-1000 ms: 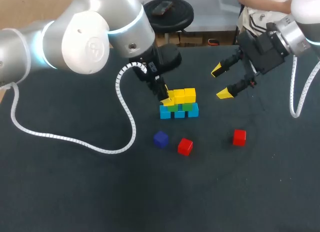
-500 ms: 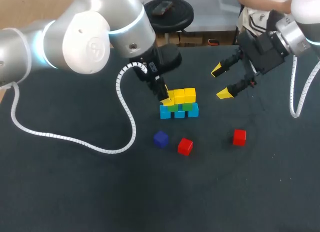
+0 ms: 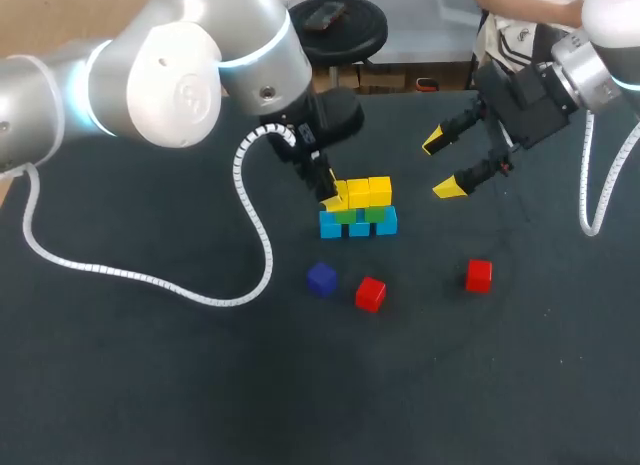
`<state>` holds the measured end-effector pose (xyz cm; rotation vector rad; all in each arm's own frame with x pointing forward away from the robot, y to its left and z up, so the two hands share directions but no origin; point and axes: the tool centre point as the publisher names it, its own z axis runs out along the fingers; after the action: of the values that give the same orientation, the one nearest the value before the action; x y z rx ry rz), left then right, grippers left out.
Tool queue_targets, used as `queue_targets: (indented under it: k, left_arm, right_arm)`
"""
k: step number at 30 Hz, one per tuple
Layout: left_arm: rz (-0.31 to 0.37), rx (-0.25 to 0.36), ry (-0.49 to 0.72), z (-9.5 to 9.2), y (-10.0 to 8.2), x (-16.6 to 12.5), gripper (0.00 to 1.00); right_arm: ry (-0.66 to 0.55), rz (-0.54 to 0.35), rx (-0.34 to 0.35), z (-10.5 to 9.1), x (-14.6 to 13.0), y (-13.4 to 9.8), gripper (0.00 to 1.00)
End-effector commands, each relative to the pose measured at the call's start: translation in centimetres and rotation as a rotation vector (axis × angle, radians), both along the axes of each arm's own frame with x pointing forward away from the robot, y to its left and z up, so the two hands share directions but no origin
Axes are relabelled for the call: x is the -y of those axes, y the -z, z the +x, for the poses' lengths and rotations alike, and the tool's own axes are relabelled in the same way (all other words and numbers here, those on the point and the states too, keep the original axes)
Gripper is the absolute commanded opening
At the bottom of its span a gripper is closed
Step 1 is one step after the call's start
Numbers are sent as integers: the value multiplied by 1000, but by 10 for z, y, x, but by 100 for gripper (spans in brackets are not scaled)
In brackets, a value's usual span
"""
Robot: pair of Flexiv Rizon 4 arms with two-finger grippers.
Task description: Place the blue cubes, place green cubes on the blue cubes, place the yellow cubes on the green cubes, then place the red cubes on the yellow cubes, and place purple cube on the red cubes.
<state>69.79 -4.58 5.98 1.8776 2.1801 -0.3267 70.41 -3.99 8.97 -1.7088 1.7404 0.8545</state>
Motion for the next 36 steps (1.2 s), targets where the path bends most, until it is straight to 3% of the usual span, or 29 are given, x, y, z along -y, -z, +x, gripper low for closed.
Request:
queue_targets:
  k: [1, 36]
  left_arm:
    - [-16, 16, -14, 2, 2, -1, 0]
    - [-8, 25, -14, 2, 2, -2, 0]
  right_arm:
    - [1, 1, 2, -1, 0, 0, 100]
    - [1, 1, 2, -1, 0, 0, 100]
